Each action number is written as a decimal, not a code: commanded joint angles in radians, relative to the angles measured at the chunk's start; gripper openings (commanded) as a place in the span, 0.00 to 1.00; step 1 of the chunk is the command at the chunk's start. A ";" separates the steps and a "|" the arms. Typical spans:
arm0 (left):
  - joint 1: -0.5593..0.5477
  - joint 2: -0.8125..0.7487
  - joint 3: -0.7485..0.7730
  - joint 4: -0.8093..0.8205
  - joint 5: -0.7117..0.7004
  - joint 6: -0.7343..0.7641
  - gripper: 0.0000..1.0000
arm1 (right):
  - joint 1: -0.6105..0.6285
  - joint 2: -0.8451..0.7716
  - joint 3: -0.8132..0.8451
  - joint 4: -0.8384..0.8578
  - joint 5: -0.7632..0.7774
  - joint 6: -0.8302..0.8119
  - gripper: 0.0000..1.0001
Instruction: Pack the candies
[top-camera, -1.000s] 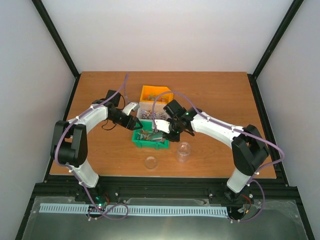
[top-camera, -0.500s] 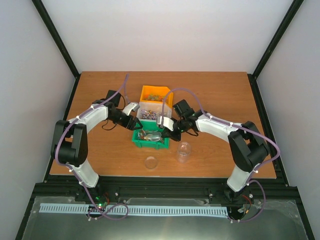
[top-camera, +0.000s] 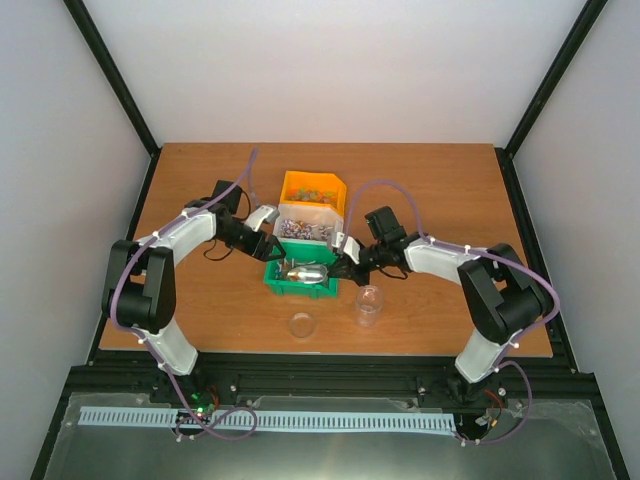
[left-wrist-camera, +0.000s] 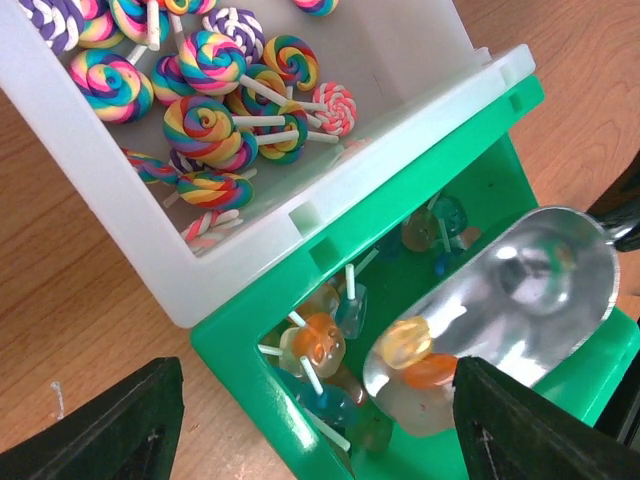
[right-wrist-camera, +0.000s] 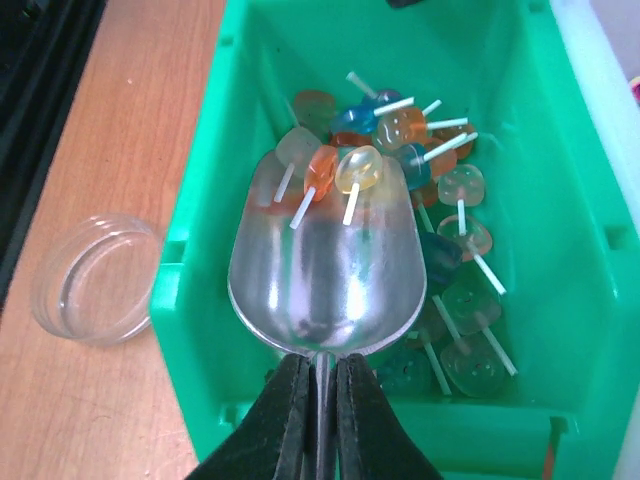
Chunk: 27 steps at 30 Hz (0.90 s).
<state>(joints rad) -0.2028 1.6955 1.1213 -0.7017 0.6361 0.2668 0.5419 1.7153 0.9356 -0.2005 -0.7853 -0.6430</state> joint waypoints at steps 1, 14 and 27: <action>0.010 0.002 0.046 -0.019 0.006 0.012 0.76 | -0.023 -0.083 -0.047 0.130 -0.133 0.020 0.03; 0.062 -0.005 0.089 -0.069 0.056 0.013 0.81 | -0.087 -0.089 -0.096 0.231 -0.206 0.078 0.03; 0.076 -0.003 0.088 -0.078 0.099 0.025 0.82 | -0.164 -0.157 -0.094 0.171 -0.335 0.059 0.03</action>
<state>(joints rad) -0.1383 1.6955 1.1740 -0.7612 0.6910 0.2668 0.3996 1.6005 0.8471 -0.0261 -1.0466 -0.5713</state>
